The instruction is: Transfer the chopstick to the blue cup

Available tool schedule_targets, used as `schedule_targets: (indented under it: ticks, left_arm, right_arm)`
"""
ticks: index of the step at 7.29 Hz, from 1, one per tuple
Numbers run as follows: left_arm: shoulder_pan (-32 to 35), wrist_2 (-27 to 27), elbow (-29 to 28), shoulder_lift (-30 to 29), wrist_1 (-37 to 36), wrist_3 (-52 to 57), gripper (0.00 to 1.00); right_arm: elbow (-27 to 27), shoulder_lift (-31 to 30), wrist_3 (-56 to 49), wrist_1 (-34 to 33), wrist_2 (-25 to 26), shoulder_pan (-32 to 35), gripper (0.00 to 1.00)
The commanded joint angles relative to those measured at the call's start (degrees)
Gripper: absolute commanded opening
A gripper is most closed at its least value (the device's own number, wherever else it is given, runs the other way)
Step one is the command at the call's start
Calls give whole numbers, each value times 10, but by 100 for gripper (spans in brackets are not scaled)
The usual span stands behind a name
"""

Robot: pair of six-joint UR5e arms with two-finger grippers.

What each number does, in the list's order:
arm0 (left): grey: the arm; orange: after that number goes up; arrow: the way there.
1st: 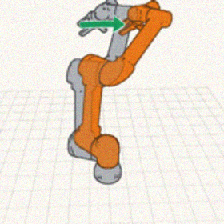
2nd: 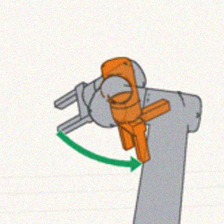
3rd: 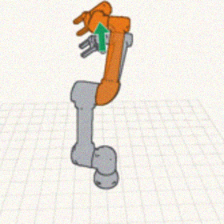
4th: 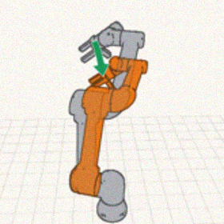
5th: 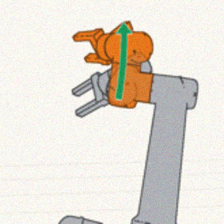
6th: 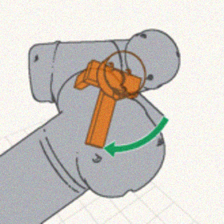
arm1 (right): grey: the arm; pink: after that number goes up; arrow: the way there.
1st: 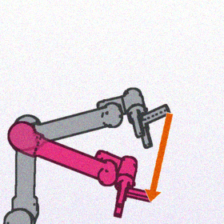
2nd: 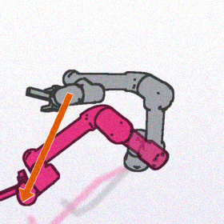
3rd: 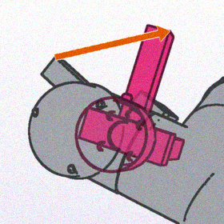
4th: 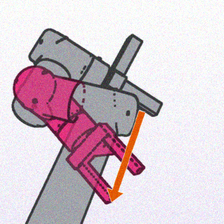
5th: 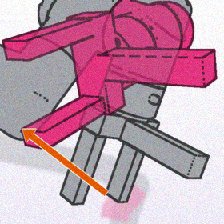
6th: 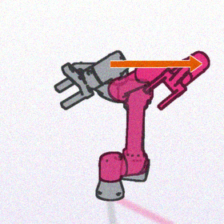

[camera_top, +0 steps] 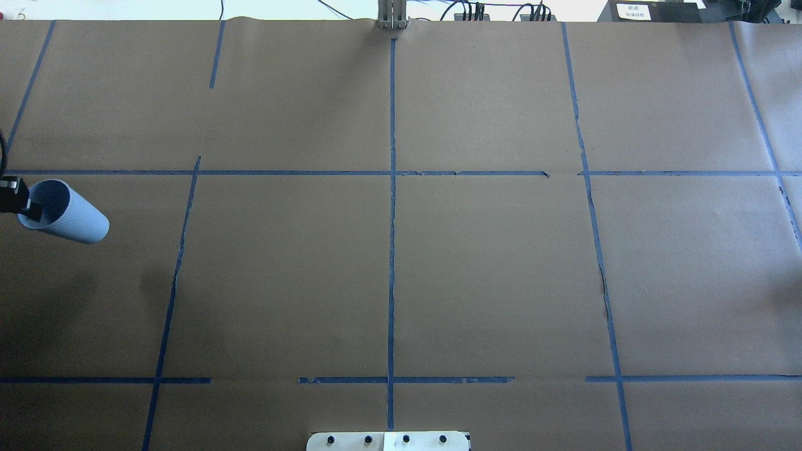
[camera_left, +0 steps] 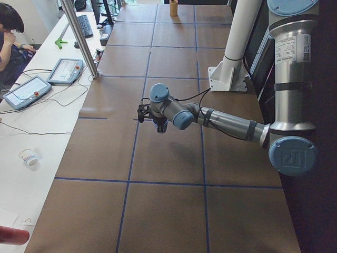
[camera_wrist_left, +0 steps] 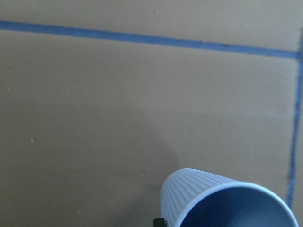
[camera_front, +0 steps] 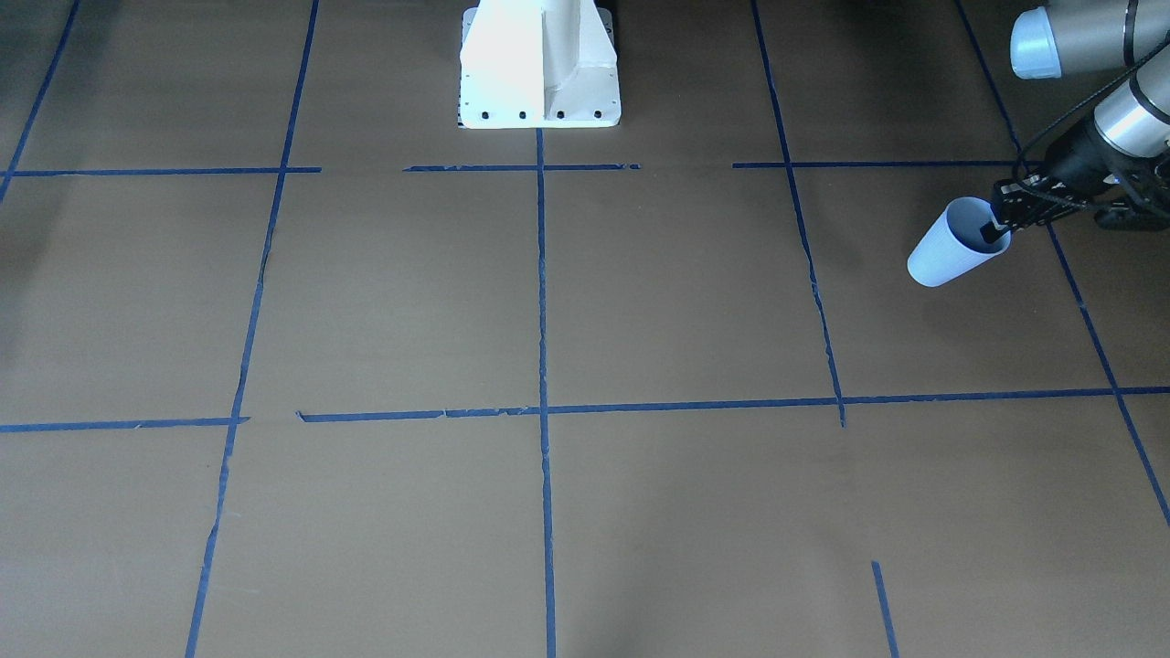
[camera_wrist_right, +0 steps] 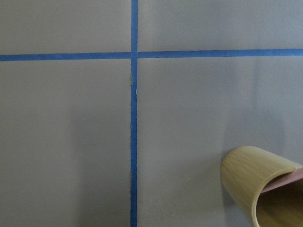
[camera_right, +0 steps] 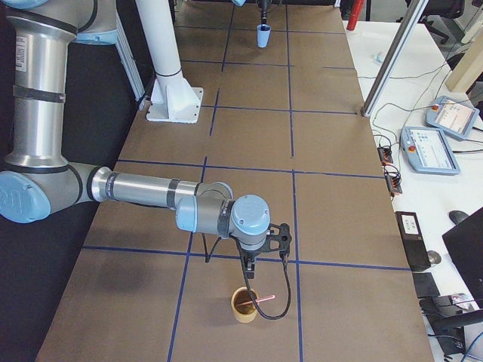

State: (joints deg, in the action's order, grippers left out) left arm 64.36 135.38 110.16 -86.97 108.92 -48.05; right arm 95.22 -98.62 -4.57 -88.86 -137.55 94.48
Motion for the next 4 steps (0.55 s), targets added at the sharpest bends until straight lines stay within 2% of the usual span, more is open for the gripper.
schedule_targets:
  ticks: [1, 2, 3, 4]
  left_arm:
    - [-39, -4, 55, -132, -159, -92, 0]
    - [-85, -7, 62, -201, -203, -173, 0]
    - [-152, -54, 59, -256, -210, -256, 0]
    - [-238, -125, 36, -312, -212, -337, 0]
  right_arm:
    - [1, 0, 0, 0, -1, 0, 99]
    - [1, 0, 0, 0, -1, 0, 99]
    - [1, 0, 0, 0, -1, 0, 99]
    - [1, 0, 0, 0, -1, 0, 99]
